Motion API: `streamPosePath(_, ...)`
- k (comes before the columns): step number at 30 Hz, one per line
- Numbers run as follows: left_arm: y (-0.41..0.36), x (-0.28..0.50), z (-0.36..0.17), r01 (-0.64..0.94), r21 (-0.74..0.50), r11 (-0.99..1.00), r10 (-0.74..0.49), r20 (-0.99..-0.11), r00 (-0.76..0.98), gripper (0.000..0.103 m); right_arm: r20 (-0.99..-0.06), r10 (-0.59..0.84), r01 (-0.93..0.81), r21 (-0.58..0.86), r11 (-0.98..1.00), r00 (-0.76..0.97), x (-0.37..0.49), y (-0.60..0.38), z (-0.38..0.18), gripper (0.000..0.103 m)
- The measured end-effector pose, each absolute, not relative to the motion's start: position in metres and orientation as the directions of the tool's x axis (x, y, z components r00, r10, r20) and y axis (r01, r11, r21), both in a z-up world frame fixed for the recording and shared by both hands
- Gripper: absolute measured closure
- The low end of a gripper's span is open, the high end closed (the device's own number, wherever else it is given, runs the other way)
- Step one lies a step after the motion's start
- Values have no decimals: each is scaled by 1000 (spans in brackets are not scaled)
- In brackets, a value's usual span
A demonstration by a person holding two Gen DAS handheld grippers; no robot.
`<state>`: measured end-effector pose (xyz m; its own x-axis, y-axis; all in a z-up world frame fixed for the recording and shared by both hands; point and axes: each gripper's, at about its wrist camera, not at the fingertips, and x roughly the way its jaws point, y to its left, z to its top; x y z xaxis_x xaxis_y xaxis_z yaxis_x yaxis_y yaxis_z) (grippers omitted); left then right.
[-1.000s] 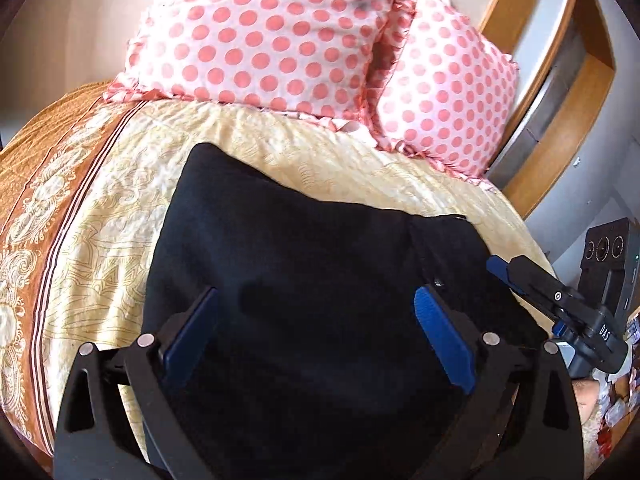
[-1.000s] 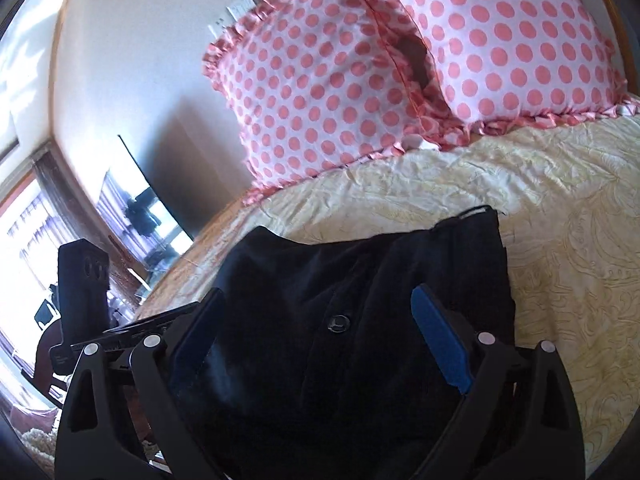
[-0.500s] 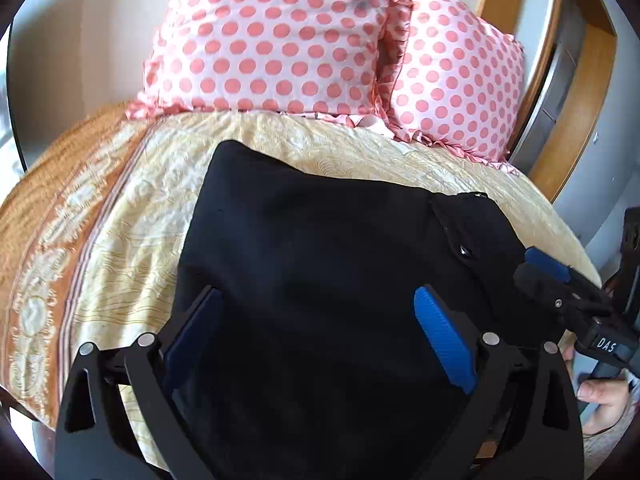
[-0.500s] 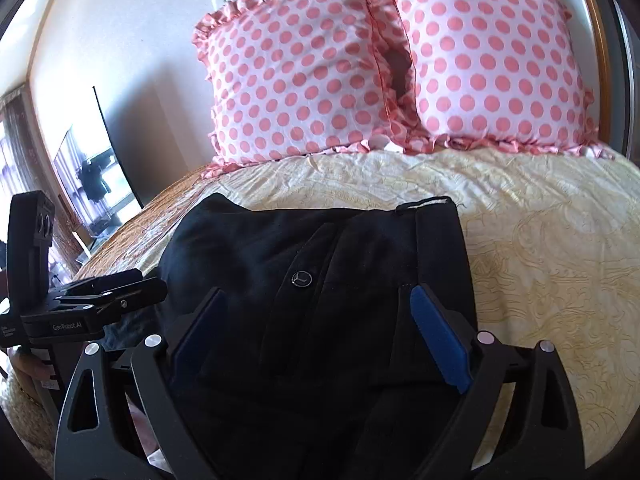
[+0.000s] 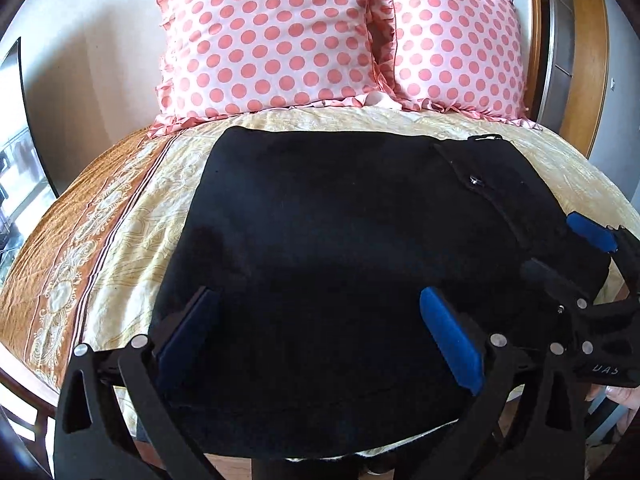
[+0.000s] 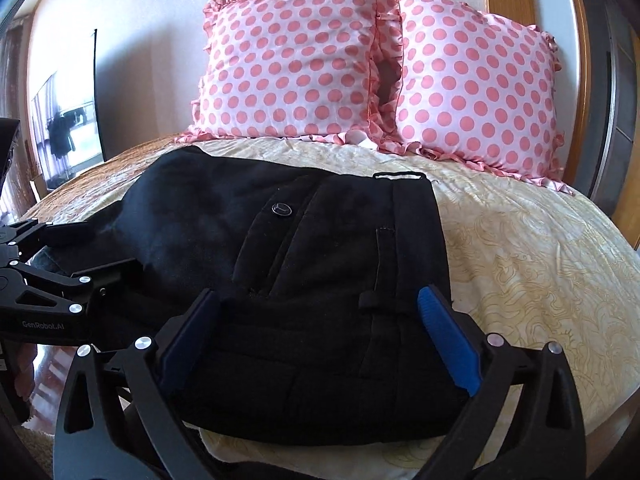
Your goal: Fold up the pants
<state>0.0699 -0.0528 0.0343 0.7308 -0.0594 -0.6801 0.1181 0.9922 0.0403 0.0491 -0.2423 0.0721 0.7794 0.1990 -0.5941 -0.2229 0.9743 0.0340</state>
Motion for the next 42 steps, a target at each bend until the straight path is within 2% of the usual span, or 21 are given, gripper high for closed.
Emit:
streamPosePath(5, -52, 47, 41, 85, 70, 994, -19, -650, 760, 2, -520, 239, -251, 49, 967, 820, 25, -240, 87, 2)
streamPosePath(8, -55, 34, 37, 72, 106, 992, 10, -621, 783, 2, -558, 201, -244, -3, 970, 805, 20, -232, 71, 2)
streamPosePath(10, -56, 35, 31, 69, 112, 991, 14, -616, 787, 2, -528, 188, -238, -27, 971, 828, 14, -230, 63, 2)
streamPosePath(15, -48, 35, 35, 100, 62, 993, -41, -618, 785, 2, -542, 226, -262, 10, 965, 809, 19, -235, 71, 1)
streamPosePath(22, -26, 32, 53, 74, 26, 997, -45, -589, 807, 2, -473, 253, -232, 103, 967, 844, 15, -260, 96, 1)
streamPosePath(25, -16, 34, 58, 43, 13, 999, -27, -581, 813, 2, -495, 266, -215, 159, 964, 827, 26, -274, 101, 1)
streamPosePath(30, -6, 52, 62, 26, 20, 999, -8, -605, 796, 2, -556, 370, -197, 348, 917, 744, 66, -304, 103, 3)
streamPosePath(31, -4, 58, 63, 36, 8, 999, -23, -614, 789, 2, -568, 389, -198, 370, 908, 725, 76, -307, 102, 7)
streamPosePath(36, 16, 103, 67, 87, -106, 991, -136, -700, 701, 2, -668, 407, -151, 408, 900, 622, 125, -315, 90, 8)
streamPosePath(38, 28, 119, 65, 76, -175, 982, -182, -731, 658, 2, -701, 416, -127, 426, 896, 580, 140, -318, 81, 8)
streamPosePath(42, 47, 143, 52, 86, -344, 935, -333, -767, 549, 2, -720, 517, -121, 527, 841, 463, 157, -324, 64, 15)
